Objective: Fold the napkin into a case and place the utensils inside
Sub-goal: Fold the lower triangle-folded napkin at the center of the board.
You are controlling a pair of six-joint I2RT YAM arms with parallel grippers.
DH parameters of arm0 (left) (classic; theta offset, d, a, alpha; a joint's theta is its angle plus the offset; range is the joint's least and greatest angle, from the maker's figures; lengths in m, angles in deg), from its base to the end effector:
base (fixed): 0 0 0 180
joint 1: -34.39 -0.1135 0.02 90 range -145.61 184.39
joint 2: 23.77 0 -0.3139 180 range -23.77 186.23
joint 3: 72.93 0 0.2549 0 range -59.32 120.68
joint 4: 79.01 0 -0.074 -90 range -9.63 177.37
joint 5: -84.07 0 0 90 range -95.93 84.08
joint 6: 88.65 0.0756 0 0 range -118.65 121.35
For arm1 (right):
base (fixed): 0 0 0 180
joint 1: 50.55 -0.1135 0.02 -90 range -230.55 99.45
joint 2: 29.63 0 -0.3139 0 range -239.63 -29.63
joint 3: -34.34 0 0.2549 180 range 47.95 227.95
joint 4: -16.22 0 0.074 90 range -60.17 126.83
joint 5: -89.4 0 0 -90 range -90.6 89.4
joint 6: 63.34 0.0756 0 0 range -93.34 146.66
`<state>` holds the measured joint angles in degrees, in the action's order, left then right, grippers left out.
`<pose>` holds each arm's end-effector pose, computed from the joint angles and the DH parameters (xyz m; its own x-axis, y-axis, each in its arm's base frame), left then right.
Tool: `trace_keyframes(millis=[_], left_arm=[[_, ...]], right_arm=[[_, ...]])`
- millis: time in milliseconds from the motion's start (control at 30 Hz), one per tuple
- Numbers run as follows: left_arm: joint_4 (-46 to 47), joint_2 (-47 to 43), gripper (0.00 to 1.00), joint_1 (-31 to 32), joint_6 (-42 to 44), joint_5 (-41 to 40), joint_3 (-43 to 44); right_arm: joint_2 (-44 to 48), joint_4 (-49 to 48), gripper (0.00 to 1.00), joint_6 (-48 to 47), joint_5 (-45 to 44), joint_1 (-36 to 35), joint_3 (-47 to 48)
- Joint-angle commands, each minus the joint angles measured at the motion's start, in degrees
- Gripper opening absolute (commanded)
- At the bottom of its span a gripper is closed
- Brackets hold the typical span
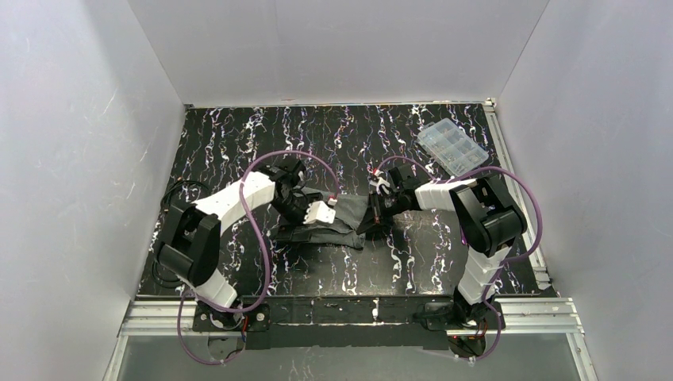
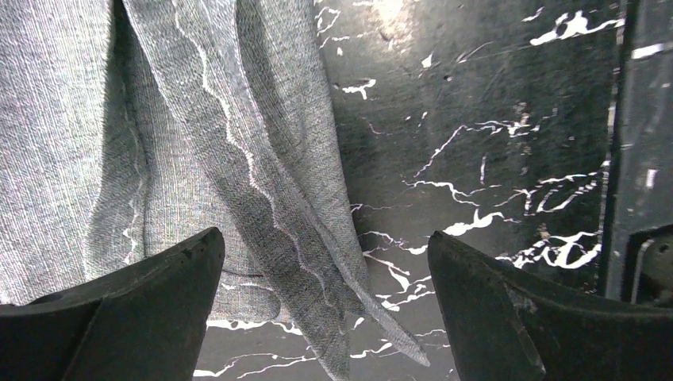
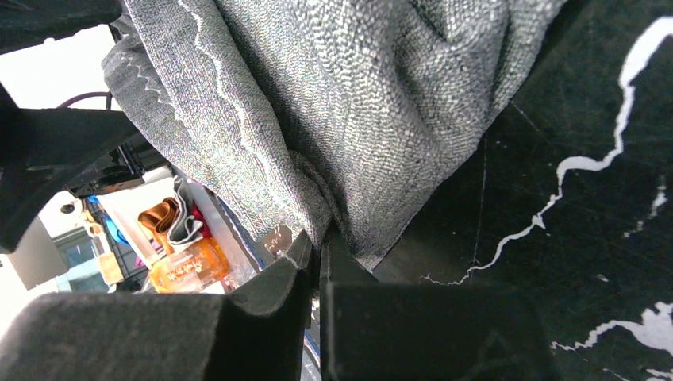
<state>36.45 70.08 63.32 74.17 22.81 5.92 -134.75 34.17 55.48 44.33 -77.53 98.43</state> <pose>0.2561 -0.1831 0.2228 0.2240 0.8333 -0.5054 0.9701 -0.2403 0.0338 0.2965 0.2109 0.1399 -0.9803 -0.1161 -0.1597 -0.1974 0.5955 0.7787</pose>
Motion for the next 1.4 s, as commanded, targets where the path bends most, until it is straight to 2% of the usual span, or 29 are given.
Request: trace_keyframes(millis=[0, 167, 333, 367, 433, 533, 633, 800, 933, 1067, 1167, 1367], left_arm=[[10.8, -5.4, 0.99, 0.8, -3.4, -6.0, -4.9], [9.8, -1.5, 0.98, 0.4, -7.4, -10.0, -2.0], [1.2, 3.8, 0.93, -1.1, -9.1, -5.9, 3.7], [-8.4, 9.0, 0.81, -1.7, -9.6, -3.2, 8.9], [-10.0, 9.9, 0.76, -1.9, -9.8, -1.9, 10.1], [-12.2, 10.3, 0.60, -2.2, -9.4, -0.5, 10.4], [-13.5, 10.9, 0.51, -2.2, -9.5, 0.2, 10.3], [-13.7, 11.6, 0.39, -2.2, -10.8, 0.5, 10.8], [-9.6, 8.9, 0.30, -2.2, -11.6, 0.0, 8.5], [-4.5, 7.3, 0.12, -2.2, -12.9, -3.0, 6.2], [-1.2, 6.1, 0.02, -2.2, -13.6, -4.9, 5.5], [-4.3, 5.4, 0.00, -2.2, -12.4, -5.4, 10.1]], right_arm=[[-0.9, -0.7, 0.01, 0.8, -0.8, 0.4, 1.5], [-1.1, -0.9, 0.01, 0.9, -0.6, 0.6, 1.6], [-0.5, -0.5, 0.01, 0.5, -0.7, 0.6, 1.4], [-0.2, -0.5, 0.01, 0.5, -0.9, 0.7, 1.1], [-0.2, -0.7, 0.01, 0.6, -0.9, 0.7, 1.0], [0.0, -1.0, 0.01, 0.8, -1.1, 0.7, 0.9], [0.0, -1.0, 0.01, 0.9, -1.2, 0.7, 0.9], [0.5, -1.0, 0.01, 1.0, -1.3, 0.7, 1.0], [0.9, -2.2, 0.01, 1.7, -1.5, 0.7, 0.0], [1.1, -3.0, 0.01, 2.1, -1.6, 0.7, -0.5], [1.2, -3.2, 0.01, 2.2, -1.4, 0.7, -0.5], [2.7, -3.1, 0.01, 1.9, -1.3, 0.7, -0.7]])
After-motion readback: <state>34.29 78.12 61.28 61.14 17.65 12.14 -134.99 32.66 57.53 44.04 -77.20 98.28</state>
